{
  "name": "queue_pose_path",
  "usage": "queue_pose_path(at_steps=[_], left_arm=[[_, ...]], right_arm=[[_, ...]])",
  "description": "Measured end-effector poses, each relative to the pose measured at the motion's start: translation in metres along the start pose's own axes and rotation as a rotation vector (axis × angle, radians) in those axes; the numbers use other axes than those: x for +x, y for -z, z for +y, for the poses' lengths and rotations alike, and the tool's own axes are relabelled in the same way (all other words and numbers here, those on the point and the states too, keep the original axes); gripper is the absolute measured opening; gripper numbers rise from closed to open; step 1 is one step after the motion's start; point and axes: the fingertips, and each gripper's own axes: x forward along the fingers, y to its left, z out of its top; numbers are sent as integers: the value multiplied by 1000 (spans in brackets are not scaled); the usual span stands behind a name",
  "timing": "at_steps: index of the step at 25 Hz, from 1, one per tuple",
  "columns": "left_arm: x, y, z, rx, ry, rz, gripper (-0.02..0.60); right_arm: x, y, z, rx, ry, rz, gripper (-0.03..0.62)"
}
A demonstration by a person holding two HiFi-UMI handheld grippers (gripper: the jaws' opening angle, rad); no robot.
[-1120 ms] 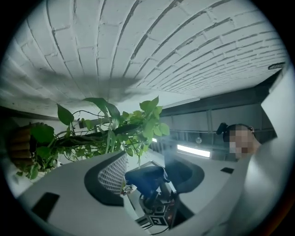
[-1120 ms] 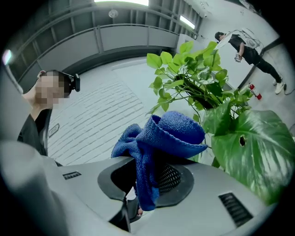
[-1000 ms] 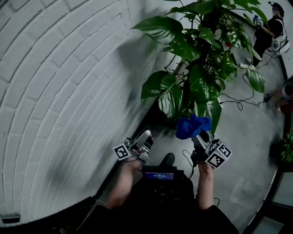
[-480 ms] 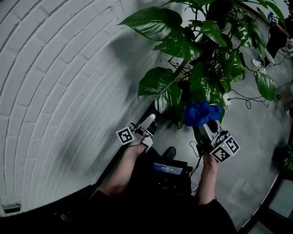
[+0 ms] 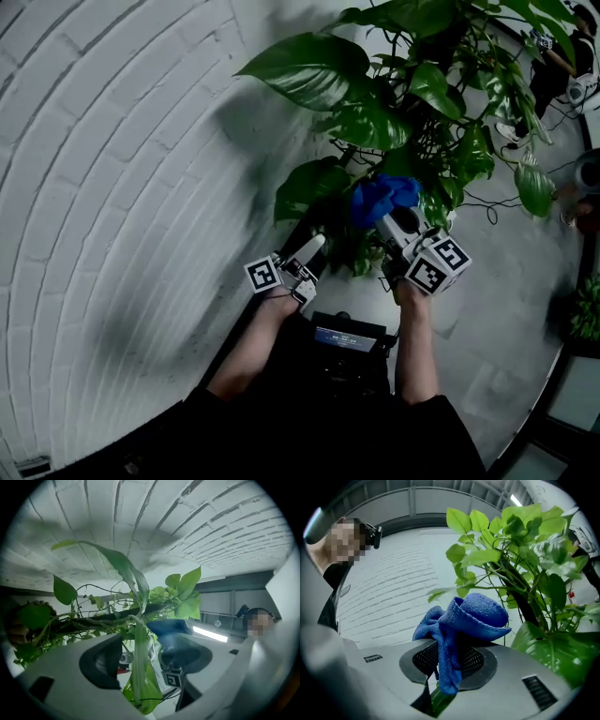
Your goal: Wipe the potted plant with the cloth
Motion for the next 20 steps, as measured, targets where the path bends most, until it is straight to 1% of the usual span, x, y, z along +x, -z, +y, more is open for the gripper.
queue_pose_path(at_steps=[2,3,4,6,8,12,15,20], left_arm=[[5,-1,0,-14,30,45,321],[6,-3,1,-22,43,64,266],[6,-6,2,-34,58,78,223],[7,-9,2,-57,91,99,155],[8,-12,1,-76,118,110,105],[9,-18,0,-118,164,105,63],[9,-19,-1,-153,187,91,58],[8,-18,-1,-161,192,96,58]], right_arm=[[27,11,-5,-39,16,49,109],[41,18,-8,-61,26,76,107],[53,27,-13,-78,38,106,107],[71,49,-22,-98,68,172,107],[77,67,-31,-102,98,228,107],[70,83,-41,-103,151,280,107],[60,92,-43,-93,177,306,107],[36,112,-39,-74,209,339,107]])
